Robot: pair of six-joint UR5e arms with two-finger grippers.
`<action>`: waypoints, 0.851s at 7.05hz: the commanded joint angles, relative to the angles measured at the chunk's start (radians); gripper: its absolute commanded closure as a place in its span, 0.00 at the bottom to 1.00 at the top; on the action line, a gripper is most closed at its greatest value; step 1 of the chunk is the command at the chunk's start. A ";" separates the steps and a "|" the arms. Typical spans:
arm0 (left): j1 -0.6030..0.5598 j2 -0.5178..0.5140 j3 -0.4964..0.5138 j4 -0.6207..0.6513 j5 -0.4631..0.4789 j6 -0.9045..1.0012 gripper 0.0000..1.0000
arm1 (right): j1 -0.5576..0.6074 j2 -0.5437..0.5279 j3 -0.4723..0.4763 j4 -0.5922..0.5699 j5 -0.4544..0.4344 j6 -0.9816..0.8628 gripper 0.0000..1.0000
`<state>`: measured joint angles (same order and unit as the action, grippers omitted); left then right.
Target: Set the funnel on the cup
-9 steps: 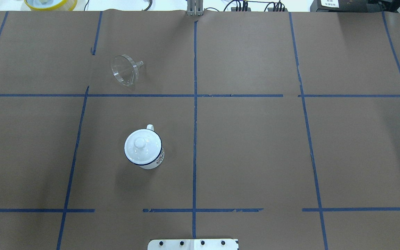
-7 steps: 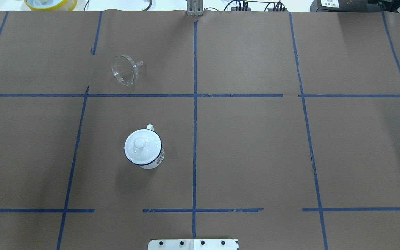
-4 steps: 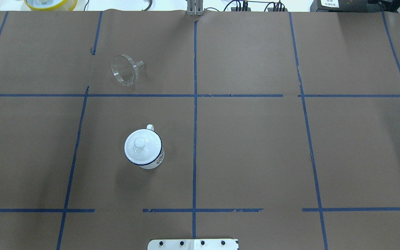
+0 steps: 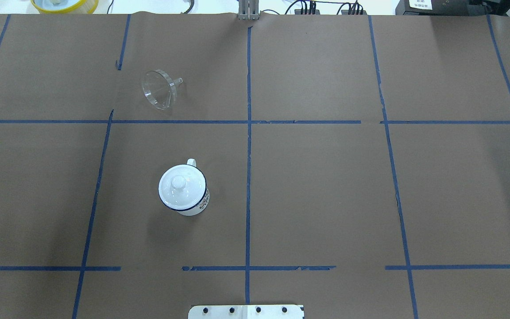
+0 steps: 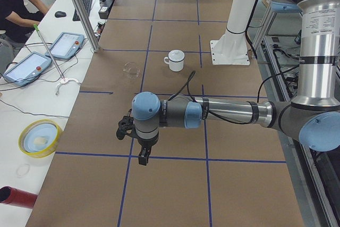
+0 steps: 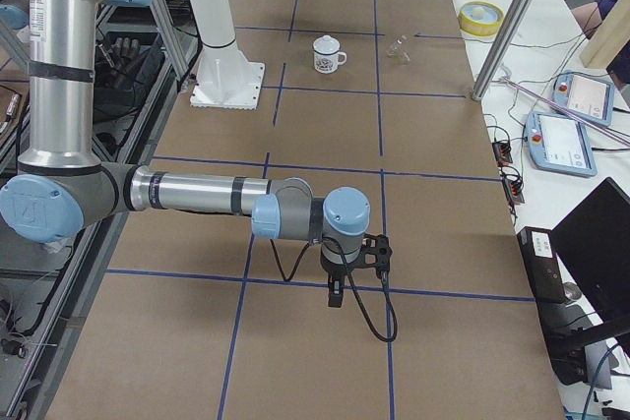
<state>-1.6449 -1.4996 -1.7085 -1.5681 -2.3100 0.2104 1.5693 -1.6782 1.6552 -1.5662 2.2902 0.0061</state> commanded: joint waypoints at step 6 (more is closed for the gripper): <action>0.371 0.004 -0.326 -0.096 0.004 -0.816 0.00 | 0.000 0.000 0.002 0.000 0.000 0.000 0.00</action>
<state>-1.3790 -1.4888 -1.9618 -1.6446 -2.3126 -0.3839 1.5692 -1.6781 1.6559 -1.5662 2.2902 0.0062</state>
